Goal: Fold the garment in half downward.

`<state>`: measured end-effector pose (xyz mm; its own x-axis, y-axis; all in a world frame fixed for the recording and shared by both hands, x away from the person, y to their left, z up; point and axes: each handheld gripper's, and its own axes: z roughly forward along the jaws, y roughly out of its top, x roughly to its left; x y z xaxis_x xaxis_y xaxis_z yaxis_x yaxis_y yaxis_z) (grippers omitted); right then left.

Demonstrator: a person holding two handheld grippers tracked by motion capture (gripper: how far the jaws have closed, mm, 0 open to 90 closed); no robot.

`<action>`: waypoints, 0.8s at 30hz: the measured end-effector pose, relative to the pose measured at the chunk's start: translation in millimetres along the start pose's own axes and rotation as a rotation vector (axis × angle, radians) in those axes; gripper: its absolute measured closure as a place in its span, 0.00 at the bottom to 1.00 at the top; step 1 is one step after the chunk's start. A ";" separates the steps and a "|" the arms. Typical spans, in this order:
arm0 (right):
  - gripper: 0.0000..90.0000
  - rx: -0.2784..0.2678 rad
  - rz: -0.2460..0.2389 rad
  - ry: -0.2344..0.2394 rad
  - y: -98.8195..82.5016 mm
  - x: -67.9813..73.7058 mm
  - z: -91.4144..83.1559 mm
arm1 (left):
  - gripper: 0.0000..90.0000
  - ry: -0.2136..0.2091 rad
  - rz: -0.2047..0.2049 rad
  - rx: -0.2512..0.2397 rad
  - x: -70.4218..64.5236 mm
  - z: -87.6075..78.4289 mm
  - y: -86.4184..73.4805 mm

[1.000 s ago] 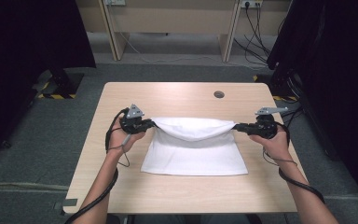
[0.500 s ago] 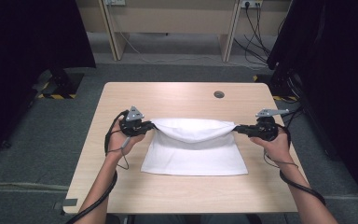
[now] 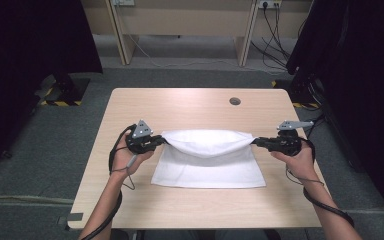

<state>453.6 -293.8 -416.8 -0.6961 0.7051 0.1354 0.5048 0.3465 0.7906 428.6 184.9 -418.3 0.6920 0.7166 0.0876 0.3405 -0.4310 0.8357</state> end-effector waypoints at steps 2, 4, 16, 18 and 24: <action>0.91 0.001 -0.004 0.000 -1.0 1.6 -1.0 | 0.91 -0.001 -0.003 -0.002 -1.3 -1.6 -0.4; 0.91 0.001 -0.005 0.000 -2.0 2.9 -1.8 | 0.91 -0.001 0.004 0.001 -2.5 -3.4 -0.9; 0.91 -0.002 -0.014 0.000 -6.9 9.5 -7.2 | 0.91 -0.004 0.019 0.003 -9.8 -10.0 -3.4; 0.91 -0.003 -0.015 -0.002 -7.4 10.3 -8.9 | 0.91 -0.004 0.023 0.004 -10.9 -11.3 -3.6; 0.91 -0.005 -0.022 -0.001 -8.7 12.5 -11.8 | 0.91 -0.002 0.032 0.004 -13.2 -14.5 -3.3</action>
<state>434.5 -295.3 -415.0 -0.7068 0.6977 0.1171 0.4866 0.3594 0.7963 409.1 184.8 -414.3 0.7042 0.7009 0.1133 0.3202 -0.4559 0.8304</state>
